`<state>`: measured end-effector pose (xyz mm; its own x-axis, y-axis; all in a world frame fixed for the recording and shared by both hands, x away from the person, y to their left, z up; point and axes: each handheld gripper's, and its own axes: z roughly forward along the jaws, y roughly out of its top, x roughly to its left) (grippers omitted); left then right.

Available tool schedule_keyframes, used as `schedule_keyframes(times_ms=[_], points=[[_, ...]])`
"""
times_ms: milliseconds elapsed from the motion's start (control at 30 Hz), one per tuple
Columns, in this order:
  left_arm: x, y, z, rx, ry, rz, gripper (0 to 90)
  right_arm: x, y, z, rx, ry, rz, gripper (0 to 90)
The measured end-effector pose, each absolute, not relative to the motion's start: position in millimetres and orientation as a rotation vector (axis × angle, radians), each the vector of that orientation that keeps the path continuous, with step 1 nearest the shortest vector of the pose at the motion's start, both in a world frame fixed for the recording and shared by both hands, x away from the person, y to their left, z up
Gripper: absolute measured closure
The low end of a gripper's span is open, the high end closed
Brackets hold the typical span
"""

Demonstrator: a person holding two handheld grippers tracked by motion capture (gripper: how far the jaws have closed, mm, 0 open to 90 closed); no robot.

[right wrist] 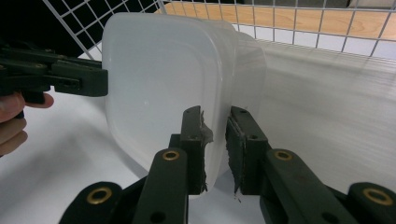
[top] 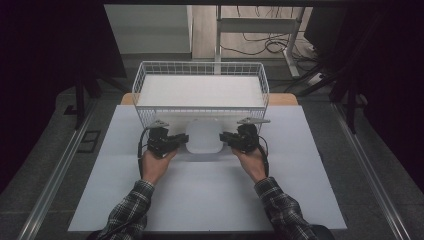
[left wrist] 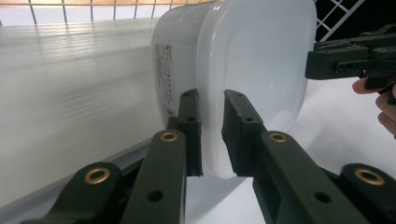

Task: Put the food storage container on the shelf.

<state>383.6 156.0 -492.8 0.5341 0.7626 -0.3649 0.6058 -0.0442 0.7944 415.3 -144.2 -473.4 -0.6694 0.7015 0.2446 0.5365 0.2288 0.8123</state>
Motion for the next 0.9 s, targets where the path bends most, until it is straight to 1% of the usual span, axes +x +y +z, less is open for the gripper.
schedule_keyframes(times_ms=[67,133,233,400,433,533,767,833,900], points=[[384.8,155.3,-492.0,1.736,1.149,0.202,77.3,416.1,-143.6,-473.1,1.179,2.32,1.411,75.0],[386.3,152.4,-491.0,1.738,1.152,0.238,76.9,417.7,-141.5,-473.8,1.171,2.317,1.385,72.0],[389.1,149.8,-491.7,1.745,1.15,0.258,77.4,420.9,-139.3,-477.9,1.188,2.318,1.362,67.5],[393.4,148.7,-491.1,1.742,1.157,0.286,77.8,427.5,-140.7,-479.9,1.232,2.303,1.41,65.2],[394.7,147.4,-491.7,1.744,1.159,0.288,77.7,428.7,-140.8,-478.8,1.222,2.279,1.414,68.9],[399.3,144.9,-490.9,1.74,1.161,0.337,77.5,430.4,-133.2,-473.7,1.173,2.247,1.323,70.2],[410.3,144.6,-490.3,1.737,1.172,0.357,73.3,438.0,-127.3,-473.0,1.173,2.213,1.299,73.7],[409.8,144.8,-488.7,1.749,1.171,0.383,72.3,438.3,-128.5,-471.5,1.171,2.208,1.302,79.1],[406.5,147.2,-488.3,1.741,1.167,0.372,71.6,436.4,-130.9,-468.8,1.16,2.215,1.303,82.3]])
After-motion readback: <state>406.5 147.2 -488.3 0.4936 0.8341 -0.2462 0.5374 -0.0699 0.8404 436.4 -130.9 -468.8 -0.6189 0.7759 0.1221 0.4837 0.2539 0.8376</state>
